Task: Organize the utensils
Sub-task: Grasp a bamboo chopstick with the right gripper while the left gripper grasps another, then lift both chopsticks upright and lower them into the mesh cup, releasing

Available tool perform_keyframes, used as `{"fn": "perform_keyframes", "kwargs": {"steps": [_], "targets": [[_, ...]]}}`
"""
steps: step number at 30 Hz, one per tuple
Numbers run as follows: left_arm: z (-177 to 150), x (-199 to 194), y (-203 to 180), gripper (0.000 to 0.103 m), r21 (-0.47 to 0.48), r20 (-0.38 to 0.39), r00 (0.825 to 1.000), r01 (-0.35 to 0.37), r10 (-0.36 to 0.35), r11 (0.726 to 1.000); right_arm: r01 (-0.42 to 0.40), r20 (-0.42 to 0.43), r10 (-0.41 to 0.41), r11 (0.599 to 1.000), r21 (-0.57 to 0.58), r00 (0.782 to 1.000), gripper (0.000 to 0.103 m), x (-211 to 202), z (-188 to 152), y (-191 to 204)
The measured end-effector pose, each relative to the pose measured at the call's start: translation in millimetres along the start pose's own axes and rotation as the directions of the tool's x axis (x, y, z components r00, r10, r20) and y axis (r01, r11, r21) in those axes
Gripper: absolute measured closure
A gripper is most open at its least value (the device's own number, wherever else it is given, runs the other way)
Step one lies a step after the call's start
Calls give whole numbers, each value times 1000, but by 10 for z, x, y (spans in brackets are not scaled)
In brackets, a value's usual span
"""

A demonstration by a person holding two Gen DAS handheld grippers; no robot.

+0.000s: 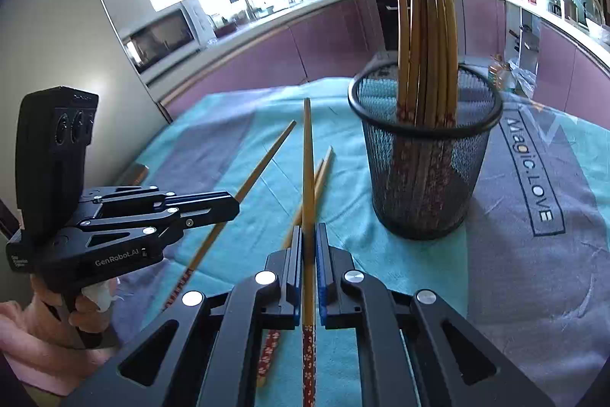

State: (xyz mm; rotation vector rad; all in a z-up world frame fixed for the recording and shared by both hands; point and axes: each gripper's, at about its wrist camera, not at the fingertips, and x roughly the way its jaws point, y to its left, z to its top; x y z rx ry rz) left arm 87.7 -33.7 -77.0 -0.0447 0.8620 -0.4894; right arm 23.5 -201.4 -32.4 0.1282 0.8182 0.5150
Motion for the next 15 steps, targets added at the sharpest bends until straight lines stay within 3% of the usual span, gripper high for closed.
{"fn": "perform_keyframes", "kwargs": {"steps": [6,15], "targets": [[137,-307,-89,95,28,58,995,83,-84,996,-35,80,35,999,-1,996,97,-310,99,-1],[402,-771,-250,96,71,172,967,177,-187,982,-27,214,33,999,-29,976,97,-713,366,-22]]}}
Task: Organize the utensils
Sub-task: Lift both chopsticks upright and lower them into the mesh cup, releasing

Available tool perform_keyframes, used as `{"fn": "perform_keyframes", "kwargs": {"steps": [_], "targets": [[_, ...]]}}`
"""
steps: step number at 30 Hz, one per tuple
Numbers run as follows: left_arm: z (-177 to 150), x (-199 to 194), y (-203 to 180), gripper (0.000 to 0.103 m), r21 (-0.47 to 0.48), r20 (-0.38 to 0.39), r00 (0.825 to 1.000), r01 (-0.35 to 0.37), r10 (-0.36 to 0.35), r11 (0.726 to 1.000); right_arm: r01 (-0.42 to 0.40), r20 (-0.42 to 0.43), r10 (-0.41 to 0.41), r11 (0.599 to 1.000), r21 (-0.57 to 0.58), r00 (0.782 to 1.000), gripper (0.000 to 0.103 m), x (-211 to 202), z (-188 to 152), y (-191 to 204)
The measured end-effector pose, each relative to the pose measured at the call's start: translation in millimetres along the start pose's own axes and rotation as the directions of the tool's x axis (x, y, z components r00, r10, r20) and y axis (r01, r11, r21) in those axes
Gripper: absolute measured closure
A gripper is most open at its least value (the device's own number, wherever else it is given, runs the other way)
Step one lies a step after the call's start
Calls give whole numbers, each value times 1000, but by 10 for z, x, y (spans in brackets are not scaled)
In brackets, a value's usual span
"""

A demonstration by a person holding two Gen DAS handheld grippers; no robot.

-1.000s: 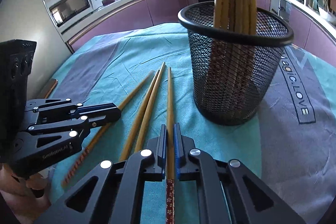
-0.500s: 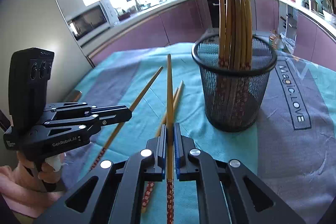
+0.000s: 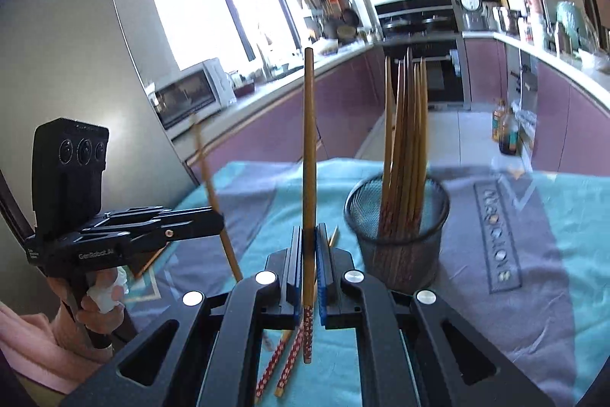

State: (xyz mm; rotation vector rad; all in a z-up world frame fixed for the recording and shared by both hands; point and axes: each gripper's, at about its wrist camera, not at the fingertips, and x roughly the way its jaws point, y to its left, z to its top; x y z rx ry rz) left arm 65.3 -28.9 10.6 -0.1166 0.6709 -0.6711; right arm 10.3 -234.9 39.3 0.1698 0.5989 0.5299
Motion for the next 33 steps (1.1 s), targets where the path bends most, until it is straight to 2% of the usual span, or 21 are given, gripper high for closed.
{"fn": "perform_keyframes", "kwargs": {"steps": [8,15,24,29,33], "targets": [[431,-71,-81,96,2,93,995,28,-28,1000,29,89,-26,999,-26,996,97,-151,328,-40],[728,-56,-147,96,5,126,990,58,-58,998,57,142,-50,997,-48,989,97,-220,560,-62],[1006,-88,-344,96,52,172,984,38,-47,998,98,171,-84,992,-74,982,97,-200,750,-84],[1092,-11,-404,96,81,170,985,0,-14,997,137,174,-124,988,-67,977,97,-109,789,-142],[1054,160,-431,96,102,120,993,-31,18,994,141,133,-134,989,-52,982,97,60,767,-226]]}}
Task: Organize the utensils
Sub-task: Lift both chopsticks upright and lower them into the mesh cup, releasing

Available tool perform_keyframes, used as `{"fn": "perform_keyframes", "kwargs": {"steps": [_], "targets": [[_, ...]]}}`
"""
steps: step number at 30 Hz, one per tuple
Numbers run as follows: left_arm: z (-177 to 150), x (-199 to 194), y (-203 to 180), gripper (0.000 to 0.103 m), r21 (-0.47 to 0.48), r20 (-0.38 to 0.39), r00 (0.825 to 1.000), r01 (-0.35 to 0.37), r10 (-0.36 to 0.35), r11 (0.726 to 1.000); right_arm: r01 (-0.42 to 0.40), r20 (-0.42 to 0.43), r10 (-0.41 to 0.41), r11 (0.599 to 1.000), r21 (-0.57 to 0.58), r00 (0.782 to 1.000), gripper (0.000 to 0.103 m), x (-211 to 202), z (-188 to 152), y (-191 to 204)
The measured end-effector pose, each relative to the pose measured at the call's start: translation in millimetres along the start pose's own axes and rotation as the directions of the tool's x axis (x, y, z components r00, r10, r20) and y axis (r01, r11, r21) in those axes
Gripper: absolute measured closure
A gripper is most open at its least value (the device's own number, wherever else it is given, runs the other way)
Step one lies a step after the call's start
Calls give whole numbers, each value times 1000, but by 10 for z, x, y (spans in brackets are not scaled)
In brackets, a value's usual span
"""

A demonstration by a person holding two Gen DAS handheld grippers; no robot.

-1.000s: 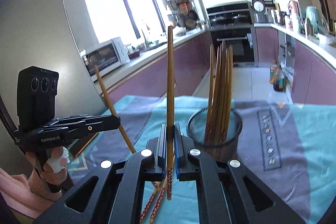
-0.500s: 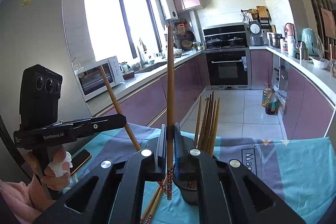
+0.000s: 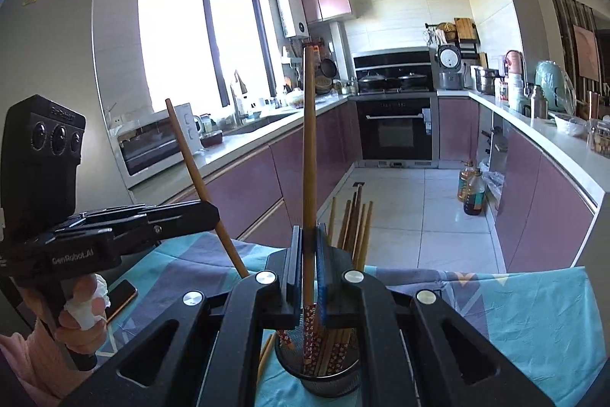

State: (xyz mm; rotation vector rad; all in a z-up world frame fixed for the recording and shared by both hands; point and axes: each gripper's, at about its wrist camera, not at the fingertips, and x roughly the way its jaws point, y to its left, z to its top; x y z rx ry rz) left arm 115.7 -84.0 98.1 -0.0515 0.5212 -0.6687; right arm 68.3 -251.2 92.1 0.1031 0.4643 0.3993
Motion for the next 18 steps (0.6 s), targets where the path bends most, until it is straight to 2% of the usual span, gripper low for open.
{"fn": "perform_keyframes", "kwargs": {"steps": [5,11,18], "targets": [[-121,250,-22,96,27,-97,995,-7,9,1000,7,-80,-6,1000,17,997,97,228,-144,-49],[-241,461,-30,96,58,-178,984,-17,27,998,8,-170,-1,999,37,985,97,417,-298,-79],[-277,679,68,95,59,-234,971,-38,51,998,22,-208,-7,997,68,978,97,526,-397,-149]]}}
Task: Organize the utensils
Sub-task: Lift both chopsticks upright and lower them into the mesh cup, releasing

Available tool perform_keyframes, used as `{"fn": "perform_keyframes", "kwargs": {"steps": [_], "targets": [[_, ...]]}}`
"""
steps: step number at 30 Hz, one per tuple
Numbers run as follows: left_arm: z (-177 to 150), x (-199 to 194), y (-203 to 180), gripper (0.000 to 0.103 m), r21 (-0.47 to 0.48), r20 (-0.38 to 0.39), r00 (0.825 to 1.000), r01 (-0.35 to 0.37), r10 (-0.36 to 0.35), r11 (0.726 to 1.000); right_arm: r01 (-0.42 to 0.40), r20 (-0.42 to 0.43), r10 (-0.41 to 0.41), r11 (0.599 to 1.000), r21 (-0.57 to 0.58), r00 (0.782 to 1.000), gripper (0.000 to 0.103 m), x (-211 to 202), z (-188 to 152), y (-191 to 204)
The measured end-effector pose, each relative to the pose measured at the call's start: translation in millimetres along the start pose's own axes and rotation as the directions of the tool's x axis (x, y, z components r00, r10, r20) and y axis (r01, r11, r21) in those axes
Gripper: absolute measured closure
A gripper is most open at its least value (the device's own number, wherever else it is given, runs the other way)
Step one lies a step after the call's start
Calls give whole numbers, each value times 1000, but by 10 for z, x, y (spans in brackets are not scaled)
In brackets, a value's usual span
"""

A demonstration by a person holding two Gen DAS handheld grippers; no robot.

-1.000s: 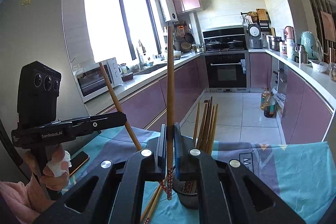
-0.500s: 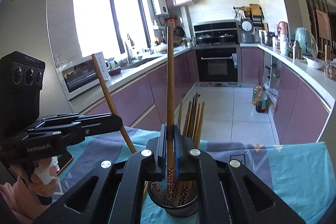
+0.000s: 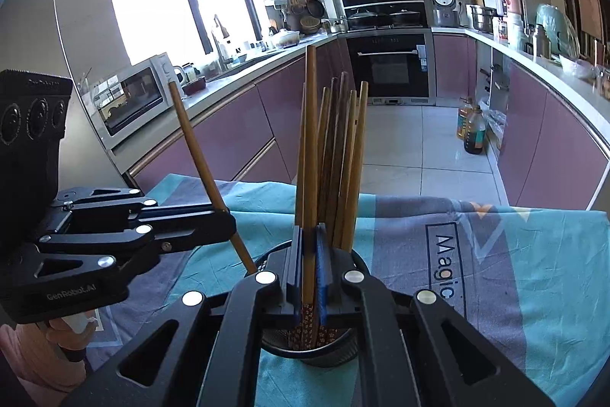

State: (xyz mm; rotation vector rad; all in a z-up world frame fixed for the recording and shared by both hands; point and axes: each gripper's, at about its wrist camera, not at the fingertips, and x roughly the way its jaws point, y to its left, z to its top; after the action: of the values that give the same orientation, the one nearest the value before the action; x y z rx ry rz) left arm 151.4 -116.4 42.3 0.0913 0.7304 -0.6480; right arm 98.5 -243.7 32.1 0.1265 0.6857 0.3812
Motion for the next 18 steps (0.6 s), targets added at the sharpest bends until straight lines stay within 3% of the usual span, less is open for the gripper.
{"fn": "perform_keyframes", "kwargs": {"steps": [9,13,18], "targets": [[-28,60,75,94,-37,-2,1000,7,-7,999,11,-5,-11,1000,22,1000,95,31,-31,-38],[-55,-32,88,86,-45,30,999,-17,18,999,1,1,-1,1000,19,1000,94,-17,-59,-8],[-214,-293,98,71,-52,104,993,-54,59,997,-30,30,30,1000,-4,999,83,-163,-136,89]]}}
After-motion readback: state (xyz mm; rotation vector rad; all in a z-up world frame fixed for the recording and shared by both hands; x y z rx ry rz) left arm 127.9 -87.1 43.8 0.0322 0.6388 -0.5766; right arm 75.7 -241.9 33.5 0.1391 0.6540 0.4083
